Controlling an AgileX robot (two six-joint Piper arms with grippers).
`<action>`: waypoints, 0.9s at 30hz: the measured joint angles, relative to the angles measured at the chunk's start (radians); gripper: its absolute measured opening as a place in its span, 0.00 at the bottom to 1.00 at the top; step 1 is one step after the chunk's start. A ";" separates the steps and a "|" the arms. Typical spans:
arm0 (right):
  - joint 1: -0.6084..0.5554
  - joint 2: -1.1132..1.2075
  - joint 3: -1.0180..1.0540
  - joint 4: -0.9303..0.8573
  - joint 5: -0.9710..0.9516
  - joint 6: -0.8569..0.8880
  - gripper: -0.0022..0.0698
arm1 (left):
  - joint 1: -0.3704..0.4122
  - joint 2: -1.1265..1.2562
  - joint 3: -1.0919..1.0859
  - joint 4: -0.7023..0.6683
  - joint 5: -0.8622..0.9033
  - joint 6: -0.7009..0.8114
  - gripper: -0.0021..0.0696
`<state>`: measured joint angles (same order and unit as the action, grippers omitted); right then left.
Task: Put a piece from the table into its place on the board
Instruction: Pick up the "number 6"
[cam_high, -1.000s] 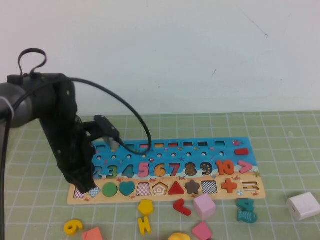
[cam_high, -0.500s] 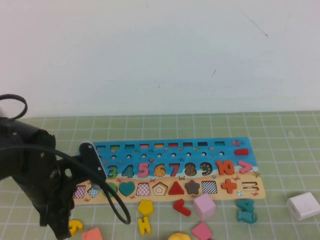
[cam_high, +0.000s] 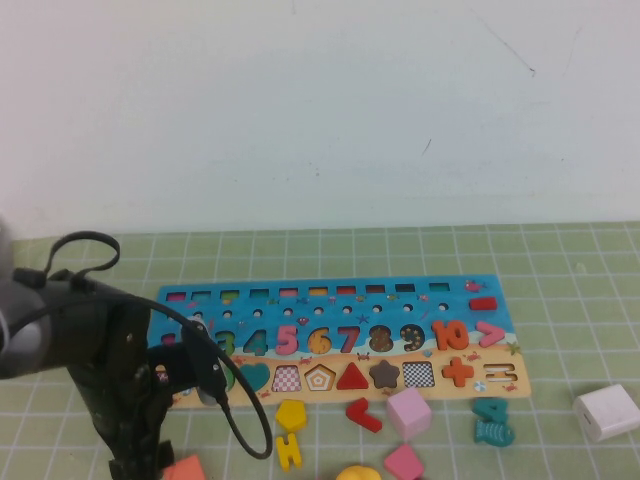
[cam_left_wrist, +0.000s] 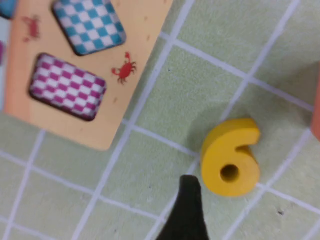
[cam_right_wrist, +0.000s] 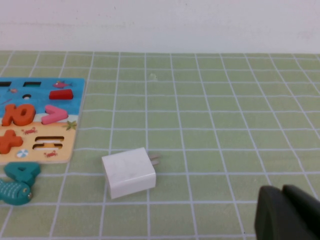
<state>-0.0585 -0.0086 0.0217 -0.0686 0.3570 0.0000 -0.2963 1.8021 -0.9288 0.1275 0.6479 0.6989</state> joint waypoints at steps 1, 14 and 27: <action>0.000 0.000 0.000 0.000 0.000 0.000 0.03 | 0.003 0.017 0.000 0.003 -0.009 0.004 0.79; 0.000 0.000 0.000 0.000 0.000 0.000 0.03 | 0.119 0.074 0.000 -0.051 -0.124 0.089 0.71; 0.000 0.000 0.000 0.000 0.000 0.000 0.03 | 0.167 0.076 0.000 -0.341 -0.077 0.537 0.62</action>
<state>-0.0585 -0.0086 0.0217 -0.0686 0.3570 0.0000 -0.1293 1.8782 -0.9288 -0.2136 0.5713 1.2358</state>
